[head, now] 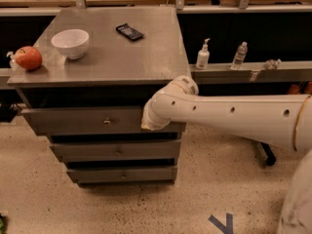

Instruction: Close top drawer

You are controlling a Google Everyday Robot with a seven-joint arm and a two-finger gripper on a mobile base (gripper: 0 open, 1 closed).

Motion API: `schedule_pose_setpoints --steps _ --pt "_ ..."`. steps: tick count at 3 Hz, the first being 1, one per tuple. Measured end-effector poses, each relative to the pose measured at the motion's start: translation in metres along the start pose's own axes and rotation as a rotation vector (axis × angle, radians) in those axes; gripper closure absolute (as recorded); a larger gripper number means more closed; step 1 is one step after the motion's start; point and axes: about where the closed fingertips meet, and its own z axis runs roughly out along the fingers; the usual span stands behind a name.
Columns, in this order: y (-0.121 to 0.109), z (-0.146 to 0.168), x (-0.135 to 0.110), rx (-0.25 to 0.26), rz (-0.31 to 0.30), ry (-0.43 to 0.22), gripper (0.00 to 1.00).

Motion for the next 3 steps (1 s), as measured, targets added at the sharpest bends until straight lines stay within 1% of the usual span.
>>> schedule_pose_setpoints --steps 1,2,3 --pt "-0.018 0.024 -0.003 -0.010 -0.022 0.014 1.00" --pt "-0.013 0.020 -0.012 -0.022 -0.054 -0.041 1.00" --pt "0.019 -0.009 -0.018 -0.052 -0.100 -0.121 1.00"
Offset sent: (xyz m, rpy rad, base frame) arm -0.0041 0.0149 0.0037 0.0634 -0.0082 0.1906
